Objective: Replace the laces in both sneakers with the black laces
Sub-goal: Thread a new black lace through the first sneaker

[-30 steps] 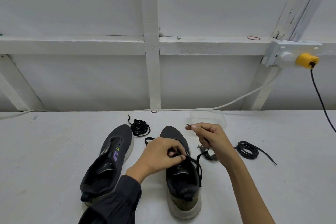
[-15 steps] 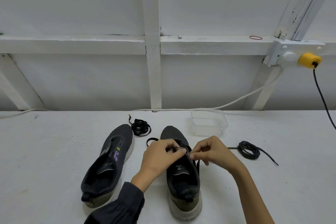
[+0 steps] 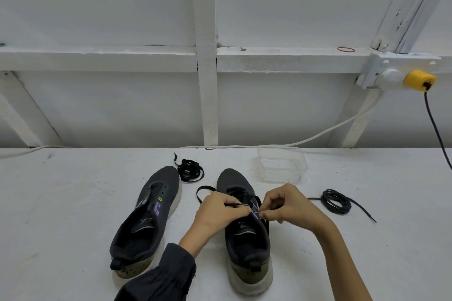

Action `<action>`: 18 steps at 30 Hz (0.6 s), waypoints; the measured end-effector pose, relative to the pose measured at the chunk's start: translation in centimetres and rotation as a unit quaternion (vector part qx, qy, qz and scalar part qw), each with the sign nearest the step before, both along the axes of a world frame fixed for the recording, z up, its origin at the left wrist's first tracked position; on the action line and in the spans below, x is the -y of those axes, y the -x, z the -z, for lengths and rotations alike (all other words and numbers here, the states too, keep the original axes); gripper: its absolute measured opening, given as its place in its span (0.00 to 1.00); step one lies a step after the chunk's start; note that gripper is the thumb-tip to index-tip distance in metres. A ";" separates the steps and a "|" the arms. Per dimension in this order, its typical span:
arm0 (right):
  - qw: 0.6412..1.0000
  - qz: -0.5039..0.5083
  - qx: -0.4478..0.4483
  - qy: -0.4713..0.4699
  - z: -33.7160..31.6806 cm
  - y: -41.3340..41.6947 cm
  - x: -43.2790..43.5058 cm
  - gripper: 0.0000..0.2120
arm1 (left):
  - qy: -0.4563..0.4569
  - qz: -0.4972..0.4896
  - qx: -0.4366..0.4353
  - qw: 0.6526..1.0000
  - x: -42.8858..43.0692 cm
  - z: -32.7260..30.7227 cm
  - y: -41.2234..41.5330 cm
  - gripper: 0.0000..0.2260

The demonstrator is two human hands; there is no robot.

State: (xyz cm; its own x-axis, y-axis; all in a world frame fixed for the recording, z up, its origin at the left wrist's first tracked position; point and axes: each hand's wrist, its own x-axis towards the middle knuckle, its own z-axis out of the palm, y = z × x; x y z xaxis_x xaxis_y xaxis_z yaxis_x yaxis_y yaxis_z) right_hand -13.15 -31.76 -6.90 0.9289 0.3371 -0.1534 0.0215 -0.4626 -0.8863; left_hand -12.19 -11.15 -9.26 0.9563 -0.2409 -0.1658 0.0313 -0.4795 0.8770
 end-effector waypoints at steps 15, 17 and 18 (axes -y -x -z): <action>0.991 -0.026 0.032 0.128 -1.5 -0.9 -0.7 0.04 | 0.016 -0.018 -0.034 0.999 0.2 -0.1 0.3 0.15; 0.990 -0.029 0.033 0.133 -1.6 -0.9 -0.9 0.05 | 0.013 -0.018 -0.036 0.999 0.2 -0.2 0.4 0.14; 0.990 -0.032 0.032 0.134 -1.6 -0.9 -0.9 0.05 | 0.011 -0.019 -0.036 0.999 0.2 -0.2 0.5 0.13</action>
State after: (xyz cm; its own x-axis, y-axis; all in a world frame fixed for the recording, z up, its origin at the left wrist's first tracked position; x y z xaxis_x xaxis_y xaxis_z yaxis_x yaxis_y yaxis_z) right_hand -12.25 -30.85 -5.26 0.9175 0.3512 -0.1869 0.1105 -0.6763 -0.7283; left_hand -12.67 -11.36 -9.05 0.9503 -0.2095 -0.2302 0.1127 -0.4577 0.8819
